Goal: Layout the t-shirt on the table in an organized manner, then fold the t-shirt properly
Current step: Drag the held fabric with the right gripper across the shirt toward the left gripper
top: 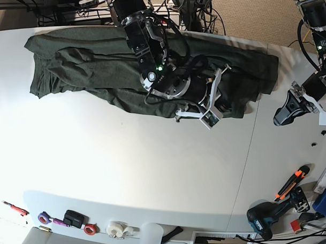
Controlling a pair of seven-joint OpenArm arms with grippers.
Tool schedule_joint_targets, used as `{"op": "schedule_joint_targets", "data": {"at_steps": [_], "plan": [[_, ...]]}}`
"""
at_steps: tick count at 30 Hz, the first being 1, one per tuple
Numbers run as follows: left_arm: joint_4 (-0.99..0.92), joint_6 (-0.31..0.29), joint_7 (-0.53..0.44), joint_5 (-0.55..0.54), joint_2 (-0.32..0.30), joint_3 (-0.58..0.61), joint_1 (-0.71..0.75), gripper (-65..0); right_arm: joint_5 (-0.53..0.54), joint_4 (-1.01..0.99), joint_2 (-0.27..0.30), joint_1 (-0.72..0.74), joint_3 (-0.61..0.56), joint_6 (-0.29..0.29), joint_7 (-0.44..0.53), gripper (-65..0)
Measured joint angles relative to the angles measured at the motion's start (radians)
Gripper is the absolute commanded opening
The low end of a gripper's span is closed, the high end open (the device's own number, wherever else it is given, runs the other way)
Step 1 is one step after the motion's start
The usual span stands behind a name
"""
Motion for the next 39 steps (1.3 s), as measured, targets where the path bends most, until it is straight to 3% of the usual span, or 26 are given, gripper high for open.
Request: {"op": "schedule_joint_targets", "data": {"at_steps": [5,11,14,30,36,39], "plan": [[0.000,0.000,0.000,0.000,0.000,0.000,0.000,-39.3,0.116,0.000,0.000,0.008,0.000,0.161,-0.002,-65.0],[0.000,0.000,0.000,0.000,0.000,0.000,0.000,-39.3,0.128,0.000,0.000,0.008,-0.001,0.171,-0.002,-65.0],[0.000,0.000,0.000,0.000,0.000,0.000,0.000,-39.3,0.148,0.000,0.000,0.008,-0.001,0.230,0.030,-65.0],[0.000,0.000,-0.005,0.000,0.000,0.000,0.000,-39.3,0.190,-0.120,0.000,0.100,-0.007,0.230,0.145,-65.0],[0.000,0.000,-0.031,0.000,0.000,0.000,0.000,-39.3,0.183,-0.204,0.003,0.103,-0.125,0.230,0.181,-65.0],[0.000,0.000,-0.031,0.000,0.000,0.000,0.000,-39.3,0.122,-0.208,0.003,0.103,-0.189,0.230,0.205,-65.0]]}}
